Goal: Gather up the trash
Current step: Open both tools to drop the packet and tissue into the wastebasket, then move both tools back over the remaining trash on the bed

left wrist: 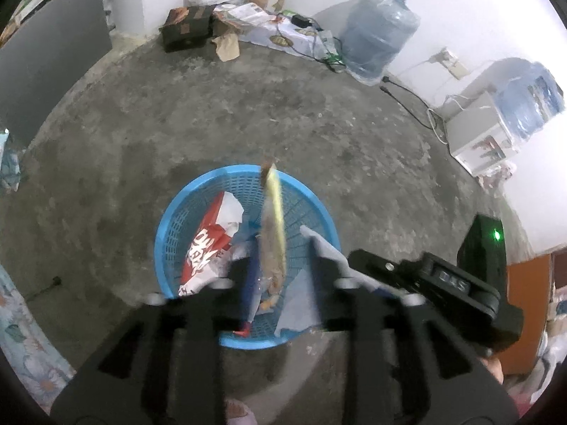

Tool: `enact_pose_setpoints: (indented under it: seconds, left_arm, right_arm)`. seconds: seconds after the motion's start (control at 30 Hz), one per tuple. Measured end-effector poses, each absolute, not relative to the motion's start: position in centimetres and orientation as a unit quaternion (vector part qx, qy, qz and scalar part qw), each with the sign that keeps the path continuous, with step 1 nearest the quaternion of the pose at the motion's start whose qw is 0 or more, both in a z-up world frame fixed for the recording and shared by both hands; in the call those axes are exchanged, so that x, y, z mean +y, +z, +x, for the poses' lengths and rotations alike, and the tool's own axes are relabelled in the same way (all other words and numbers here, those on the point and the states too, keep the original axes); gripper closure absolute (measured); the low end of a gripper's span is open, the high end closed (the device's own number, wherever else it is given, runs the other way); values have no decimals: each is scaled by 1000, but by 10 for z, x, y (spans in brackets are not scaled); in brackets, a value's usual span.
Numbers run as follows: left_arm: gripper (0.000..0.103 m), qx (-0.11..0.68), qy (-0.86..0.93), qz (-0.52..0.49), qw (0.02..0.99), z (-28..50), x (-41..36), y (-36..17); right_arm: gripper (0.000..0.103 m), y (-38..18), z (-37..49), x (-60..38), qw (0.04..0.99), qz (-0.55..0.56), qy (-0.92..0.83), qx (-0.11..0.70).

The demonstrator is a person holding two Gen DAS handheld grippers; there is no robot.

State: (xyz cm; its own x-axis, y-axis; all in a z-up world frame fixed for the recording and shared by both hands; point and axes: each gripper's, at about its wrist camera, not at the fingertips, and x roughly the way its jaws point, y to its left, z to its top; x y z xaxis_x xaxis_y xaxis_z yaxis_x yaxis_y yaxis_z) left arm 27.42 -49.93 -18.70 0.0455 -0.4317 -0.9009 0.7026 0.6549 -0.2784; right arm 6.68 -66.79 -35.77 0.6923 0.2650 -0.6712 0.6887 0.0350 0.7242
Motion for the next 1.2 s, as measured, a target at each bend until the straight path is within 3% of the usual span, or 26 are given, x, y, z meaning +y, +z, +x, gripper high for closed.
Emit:
enact_pose_setpoints:
  seconds: [0.13, 0.37, 0.7, 0.87, 1.1, 1.2]
  left_arm:
    - [56, 565, -397, 90, 717, 277, -493, -185]
    - [48, 553, -401, 84, 725, 278, -466, -155]
    - [41, 521, -412, 78, 743, 270, -387, -78]
    - [36, 491, -416, 48, 764, 259, -321, -24]
    - [25, 418, -388, 46, 820, 215, -199, 43]
    - [23, 399, -361, 18, 843, 197, -142, 60]
  right_arm:
    - [16, -380, 71, -668, 597, 735, -105, 302]
    - [15, -395, 79, -658, 582, 686, -162, 405]
    - [15, -365, 46, -637, 604, 645, -177, 433]
    - [15, -315, 26, -605, 655, 603, -182, 417]
    - [15, -195, 4, -518, 780, 476, -175, 367]
    - [10, -152, 0, -478, 820, 413, -173, 357]
